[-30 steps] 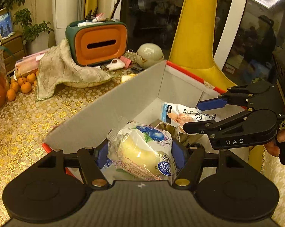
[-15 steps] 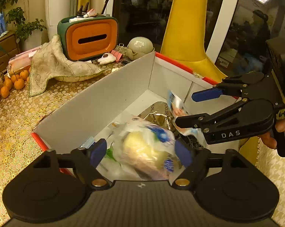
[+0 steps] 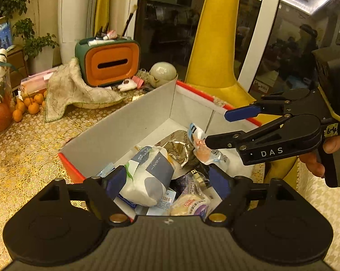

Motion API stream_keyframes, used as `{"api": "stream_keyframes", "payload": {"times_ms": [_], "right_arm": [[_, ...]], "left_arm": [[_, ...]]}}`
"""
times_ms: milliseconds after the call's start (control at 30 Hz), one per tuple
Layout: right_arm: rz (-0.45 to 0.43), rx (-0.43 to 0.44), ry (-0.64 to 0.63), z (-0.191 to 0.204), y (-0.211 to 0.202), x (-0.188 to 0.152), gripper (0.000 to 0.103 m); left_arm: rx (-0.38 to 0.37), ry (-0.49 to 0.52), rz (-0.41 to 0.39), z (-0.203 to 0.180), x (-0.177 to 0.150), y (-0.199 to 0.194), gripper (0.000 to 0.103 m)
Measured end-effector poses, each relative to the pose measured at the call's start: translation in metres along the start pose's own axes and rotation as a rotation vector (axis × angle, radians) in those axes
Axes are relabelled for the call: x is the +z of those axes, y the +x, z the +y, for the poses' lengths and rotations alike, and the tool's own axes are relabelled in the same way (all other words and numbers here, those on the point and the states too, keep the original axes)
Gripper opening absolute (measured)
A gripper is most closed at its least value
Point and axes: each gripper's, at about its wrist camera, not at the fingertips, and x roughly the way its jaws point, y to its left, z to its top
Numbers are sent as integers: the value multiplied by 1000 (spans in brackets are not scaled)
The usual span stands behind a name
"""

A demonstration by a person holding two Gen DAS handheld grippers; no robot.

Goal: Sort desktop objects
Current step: 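Withdraw both tools from the box and reach the left tool toward the white cable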

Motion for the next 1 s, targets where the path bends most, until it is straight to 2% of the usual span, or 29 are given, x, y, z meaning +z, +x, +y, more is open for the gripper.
{"api": "stream_keyframes", "payload": {"times_ms": [467,1000], "right_arm": [[-45,26,-37,52,-40,8,67],[-44,103,-67,138,-35,15,71]], "left_arm": [[57,-35,-86,5,-26,-73,80],[239,-171,-147,71,-81,-151,83]]}}
